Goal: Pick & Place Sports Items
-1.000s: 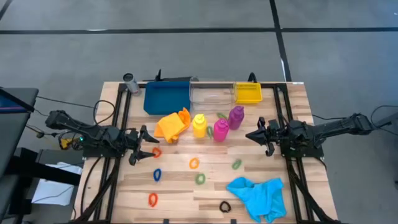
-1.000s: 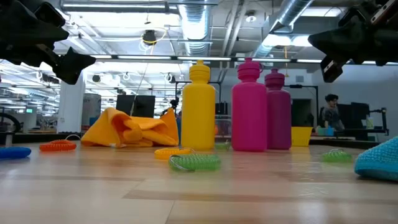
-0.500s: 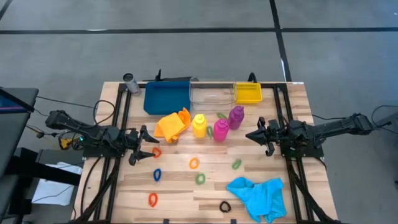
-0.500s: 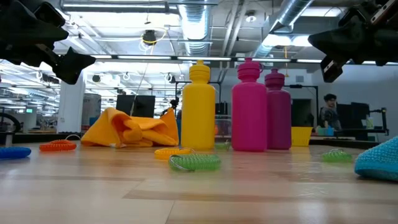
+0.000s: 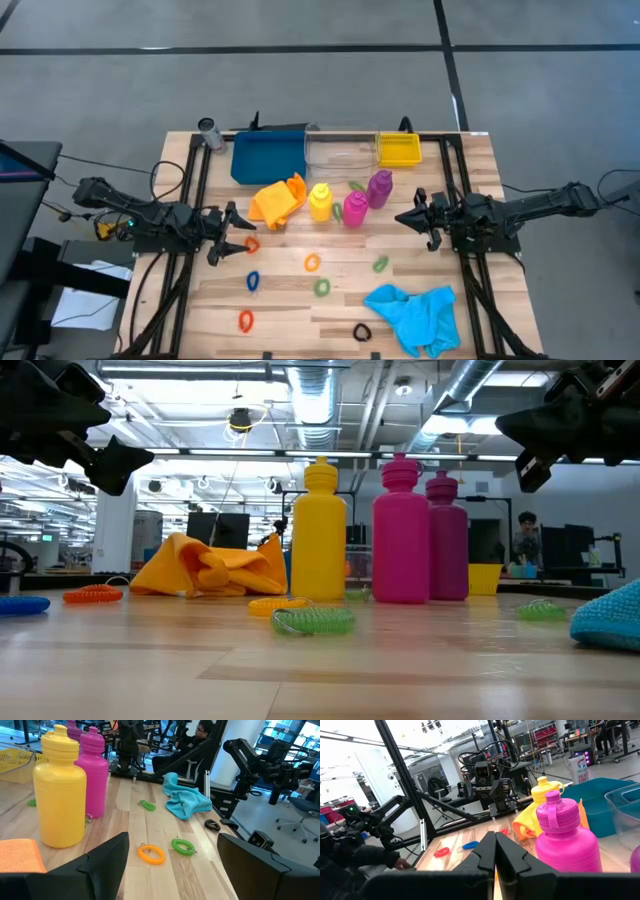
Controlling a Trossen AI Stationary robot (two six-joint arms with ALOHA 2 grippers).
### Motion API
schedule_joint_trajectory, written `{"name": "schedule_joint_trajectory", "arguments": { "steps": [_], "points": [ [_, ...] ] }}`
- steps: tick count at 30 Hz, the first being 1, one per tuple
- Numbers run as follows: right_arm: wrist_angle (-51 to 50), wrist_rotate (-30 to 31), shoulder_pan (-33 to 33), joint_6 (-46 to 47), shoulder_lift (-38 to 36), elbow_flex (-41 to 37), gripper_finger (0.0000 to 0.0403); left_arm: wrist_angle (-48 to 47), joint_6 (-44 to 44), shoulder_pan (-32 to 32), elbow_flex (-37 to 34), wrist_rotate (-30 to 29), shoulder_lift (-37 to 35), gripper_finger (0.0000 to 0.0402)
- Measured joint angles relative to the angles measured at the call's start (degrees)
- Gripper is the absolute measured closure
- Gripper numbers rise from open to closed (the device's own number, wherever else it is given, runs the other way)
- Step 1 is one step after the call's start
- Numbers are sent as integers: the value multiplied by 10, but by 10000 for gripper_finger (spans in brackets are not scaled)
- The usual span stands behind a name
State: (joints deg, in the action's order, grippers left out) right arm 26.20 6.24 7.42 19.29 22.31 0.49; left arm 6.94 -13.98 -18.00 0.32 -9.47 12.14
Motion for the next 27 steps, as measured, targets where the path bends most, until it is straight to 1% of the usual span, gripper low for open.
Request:
{"name": "schedule_joint_trajectory", "arguments": {
  "steps": [13,15,17,19,22,25,27],
  "points": [
    [0,0,0,0,0,0,403,2,-3,0,0,0,0,101],
    [11,6,0,-7,0,0,403,45,-28,0,0,1,1,101],
    [51,35,0,-24,1,0,403,101,-57,0,0,2,0,101],
    [96,48,-1,-26,0,0,403,163,-81,0,0,3,0,101],
    [156,48,0,-31,0,0,403,240,-88,0,0,3,0,101],
    [239,49,-1,-61,0,0,403,317,-88,0,0,2,0,101],
    [273,37,-1,-62,0,0,403,367,-88,0,0,2,0,101]
  ]
}}
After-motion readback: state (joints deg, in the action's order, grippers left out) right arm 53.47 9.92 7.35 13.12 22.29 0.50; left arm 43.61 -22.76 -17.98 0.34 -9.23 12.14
